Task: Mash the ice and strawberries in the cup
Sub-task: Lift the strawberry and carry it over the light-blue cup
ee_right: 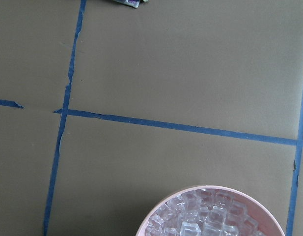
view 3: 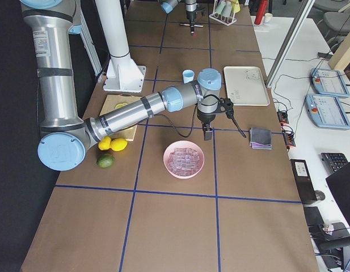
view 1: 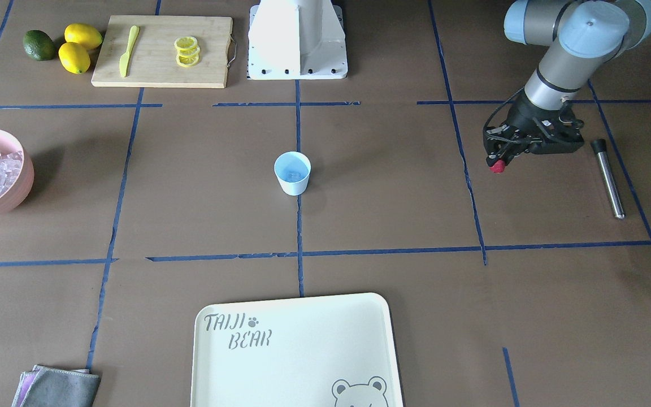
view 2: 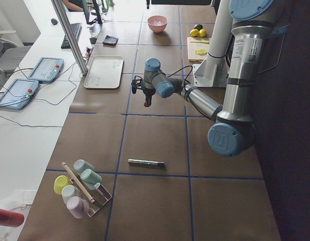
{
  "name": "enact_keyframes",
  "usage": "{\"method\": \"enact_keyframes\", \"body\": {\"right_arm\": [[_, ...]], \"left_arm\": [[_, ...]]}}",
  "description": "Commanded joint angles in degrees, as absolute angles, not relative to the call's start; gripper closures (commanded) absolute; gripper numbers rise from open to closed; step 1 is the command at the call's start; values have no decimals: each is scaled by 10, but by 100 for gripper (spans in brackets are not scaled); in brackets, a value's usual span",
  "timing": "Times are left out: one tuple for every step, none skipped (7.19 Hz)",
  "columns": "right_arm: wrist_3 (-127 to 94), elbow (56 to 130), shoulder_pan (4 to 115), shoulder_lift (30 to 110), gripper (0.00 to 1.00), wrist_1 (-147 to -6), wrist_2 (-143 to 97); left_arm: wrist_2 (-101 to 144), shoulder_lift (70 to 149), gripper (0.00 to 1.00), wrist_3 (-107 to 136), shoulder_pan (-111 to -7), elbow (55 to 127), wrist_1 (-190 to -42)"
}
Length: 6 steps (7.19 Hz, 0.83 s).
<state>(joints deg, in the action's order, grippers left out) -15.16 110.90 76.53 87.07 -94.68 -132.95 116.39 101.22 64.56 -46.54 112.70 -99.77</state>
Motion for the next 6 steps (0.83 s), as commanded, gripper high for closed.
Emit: {"method": "enact_keyframes", "body": {"right_arm": [[-82,1095,803,901,1,-947,-1340],[-42,1072,823,906,1,-947,-1347],[-26,1057,831,907,1,-947,-1350],[-25,1050,834,907,1,-947,-1349],[-25,1049,836,908,1,-947,-1350],[-25,1049,838,911,1,-947,-1350]], "left_arm": [[1165,1189,96,749,-427,1127,-856],[1164,1230,96,804,-392,1116,-863],[1165,1270,96,835,-377,1101,-875],[1161,1294,96,870,-339,1081,-901],[1160,1324,96,889,-324,1029,-944],[1159,1343,96,892,-316,983,-987]]}}
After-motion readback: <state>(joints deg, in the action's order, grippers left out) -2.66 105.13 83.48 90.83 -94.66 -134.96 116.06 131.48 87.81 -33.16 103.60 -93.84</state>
